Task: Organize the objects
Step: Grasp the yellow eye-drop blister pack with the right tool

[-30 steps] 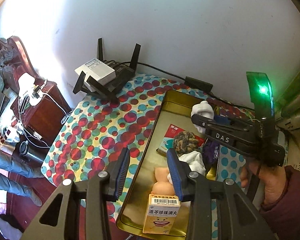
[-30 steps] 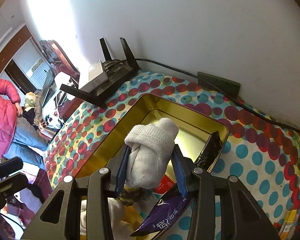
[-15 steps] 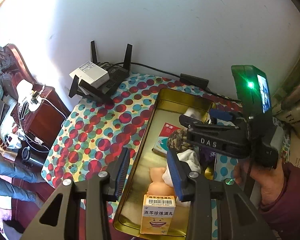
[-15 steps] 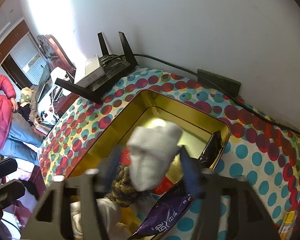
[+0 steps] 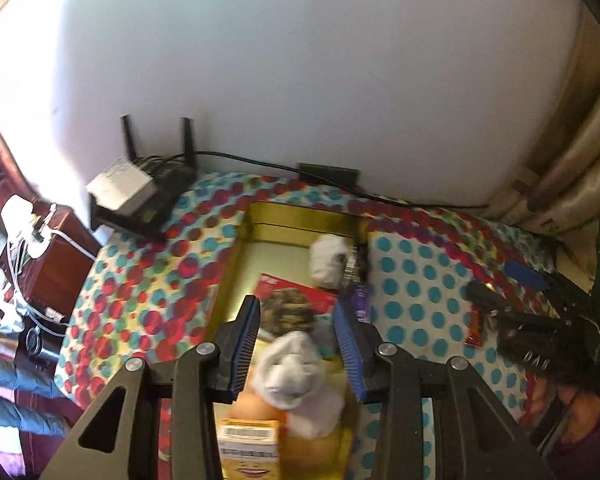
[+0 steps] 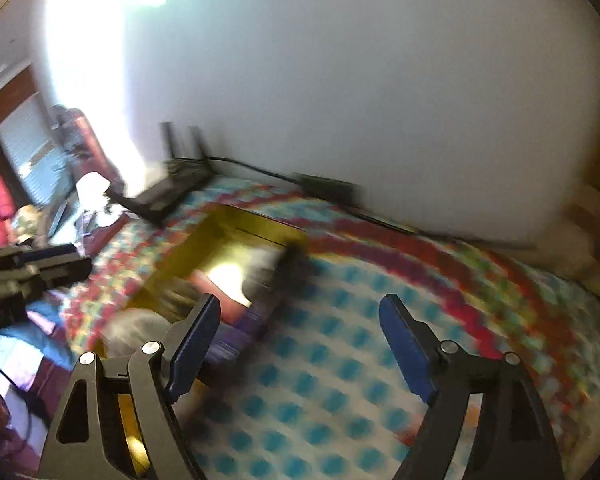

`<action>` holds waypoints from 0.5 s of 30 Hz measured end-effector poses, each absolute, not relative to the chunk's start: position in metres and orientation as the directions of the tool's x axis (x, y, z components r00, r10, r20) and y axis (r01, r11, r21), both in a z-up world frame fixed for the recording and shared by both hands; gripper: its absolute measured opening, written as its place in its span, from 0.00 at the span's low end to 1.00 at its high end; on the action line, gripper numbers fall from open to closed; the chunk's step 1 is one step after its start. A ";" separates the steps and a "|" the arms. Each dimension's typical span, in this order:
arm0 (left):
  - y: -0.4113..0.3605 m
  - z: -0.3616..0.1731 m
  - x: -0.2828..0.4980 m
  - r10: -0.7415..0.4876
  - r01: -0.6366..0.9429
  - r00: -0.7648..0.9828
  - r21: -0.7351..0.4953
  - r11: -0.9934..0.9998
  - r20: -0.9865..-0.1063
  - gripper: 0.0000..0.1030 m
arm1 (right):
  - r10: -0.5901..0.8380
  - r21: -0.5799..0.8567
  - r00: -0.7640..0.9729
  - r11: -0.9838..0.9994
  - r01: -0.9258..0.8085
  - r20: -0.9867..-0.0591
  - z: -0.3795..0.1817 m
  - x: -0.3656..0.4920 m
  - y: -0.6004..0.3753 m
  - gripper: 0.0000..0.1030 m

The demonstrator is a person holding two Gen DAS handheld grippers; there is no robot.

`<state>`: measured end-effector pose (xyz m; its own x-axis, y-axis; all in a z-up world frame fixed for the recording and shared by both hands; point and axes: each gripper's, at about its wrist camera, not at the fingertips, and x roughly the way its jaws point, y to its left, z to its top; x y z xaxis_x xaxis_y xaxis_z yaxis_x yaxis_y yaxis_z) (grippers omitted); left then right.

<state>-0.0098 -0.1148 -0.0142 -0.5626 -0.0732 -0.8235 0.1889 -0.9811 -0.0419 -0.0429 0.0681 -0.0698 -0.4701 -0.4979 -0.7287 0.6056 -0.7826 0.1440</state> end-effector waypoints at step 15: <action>-0.038 -0.033 -0.025 -0.031 0.043 -0.530 0.010 -0.999 -0.847 0.38 | -0.264 0.098 -0.439 -0.926 0.365 -0.859 -0.135 -0.082 0.196 0.67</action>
<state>-0.0246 -0.0379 -0.0333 -0.5302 -0.0314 -0.8473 0.0425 -0.9990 0.0104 -0.0818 0.1962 -0.1354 -0.4389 -0.2644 -0.8587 0.3651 -0.9258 0.0984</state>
